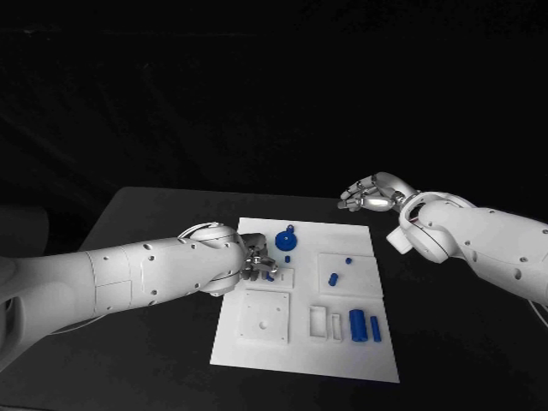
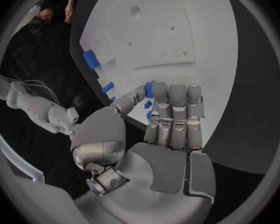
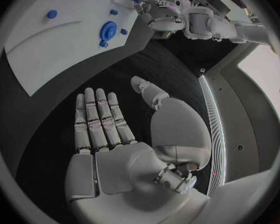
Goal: Assemble the parts on the task board
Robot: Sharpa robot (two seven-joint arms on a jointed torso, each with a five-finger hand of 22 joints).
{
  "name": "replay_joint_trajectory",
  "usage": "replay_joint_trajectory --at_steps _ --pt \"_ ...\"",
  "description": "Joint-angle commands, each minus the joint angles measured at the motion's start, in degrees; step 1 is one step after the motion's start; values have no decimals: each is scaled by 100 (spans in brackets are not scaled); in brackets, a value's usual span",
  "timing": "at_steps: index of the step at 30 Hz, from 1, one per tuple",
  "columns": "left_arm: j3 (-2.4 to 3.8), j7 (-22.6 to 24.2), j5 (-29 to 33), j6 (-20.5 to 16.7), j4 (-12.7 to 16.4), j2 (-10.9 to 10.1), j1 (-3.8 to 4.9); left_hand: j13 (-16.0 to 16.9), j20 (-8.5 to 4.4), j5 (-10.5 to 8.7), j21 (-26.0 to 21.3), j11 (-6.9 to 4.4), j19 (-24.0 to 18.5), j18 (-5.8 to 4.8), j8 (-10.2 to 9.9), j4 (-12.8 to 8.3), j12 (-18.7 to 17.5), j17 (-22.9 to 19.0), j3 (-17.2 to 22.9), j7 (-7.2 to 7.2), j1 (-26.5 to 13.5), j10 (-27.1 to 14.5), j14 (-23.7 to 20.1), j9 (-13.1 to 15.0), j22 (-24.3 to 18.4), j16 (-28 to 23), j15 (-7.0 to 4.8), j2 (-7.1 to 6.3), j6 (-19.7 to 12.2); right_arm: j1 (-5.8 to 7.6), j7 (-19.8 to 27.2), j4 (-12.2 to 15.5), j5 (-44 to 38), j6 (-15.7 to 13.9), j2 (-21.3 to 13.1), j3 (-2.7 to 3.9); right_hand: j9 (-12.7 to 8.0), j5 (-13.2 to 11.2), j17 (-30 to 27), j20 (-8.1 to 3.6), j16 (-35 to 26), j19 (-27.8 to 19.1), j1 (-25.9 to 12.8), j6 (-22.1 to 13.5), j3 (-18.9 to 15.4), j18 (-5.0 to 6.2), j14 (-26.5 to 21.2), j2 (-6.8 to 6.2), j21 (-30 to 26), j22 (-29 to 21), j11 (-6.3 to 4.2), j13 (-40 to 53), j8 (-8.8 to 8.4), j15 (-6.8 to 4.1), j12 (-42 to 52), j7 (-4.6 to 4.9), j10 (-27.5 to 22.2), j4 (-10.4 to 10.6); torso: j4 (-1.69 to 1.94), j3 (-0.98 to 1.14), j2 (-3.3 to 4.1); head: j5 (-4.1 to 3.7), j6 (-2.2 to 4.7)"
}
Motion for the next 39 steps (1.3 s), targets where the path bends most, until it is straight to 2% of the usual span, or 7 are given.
replay_joint_trajectory --at_steps 1,17,39 --pt "-4 44 -46 -91 35 0 -17 7 -559 435 -29 -414 14 -40 5 -6 24 9 52 -490 33 359 279 0 7 21 -307 96 502 2 33 1 7 34 2 1 -7 24 -8 -4 -28 -43 -20 -35 8 -61 -49 -21 -41 7 27 -10 27 -7 -31 14 30 36 2 -6 1 1 6" --pt "-3 39 -134 -266 17 -20 -25 15 -560 432 -29 -430 18 -34 3 -9 22 15 65 -490 54 356 285 2 16 25 -308 91 503 2 25 -1 7 58 0 1 -13 36 -26 -4 -32 -57 -22 -45 1 -69 -64 -28 -59 23 30 -13 29 -1 -57 17 31 42 2 -5 1 10 -2" --pt "-3 44 -148 -205 -10 -7 -25 23 -559 428 -30 -439 21 -33 0 -6 19 19 71 -490 62 353 287 2 25 25 -309 92 503 2 26 4 7 70 3 1 -20 64 -47 -4 -33 -71 -19 -56 -6 -76 -79 -33 -81 44 34 -15 32 4 -87 19 36 47 3 -2 1 27 2"
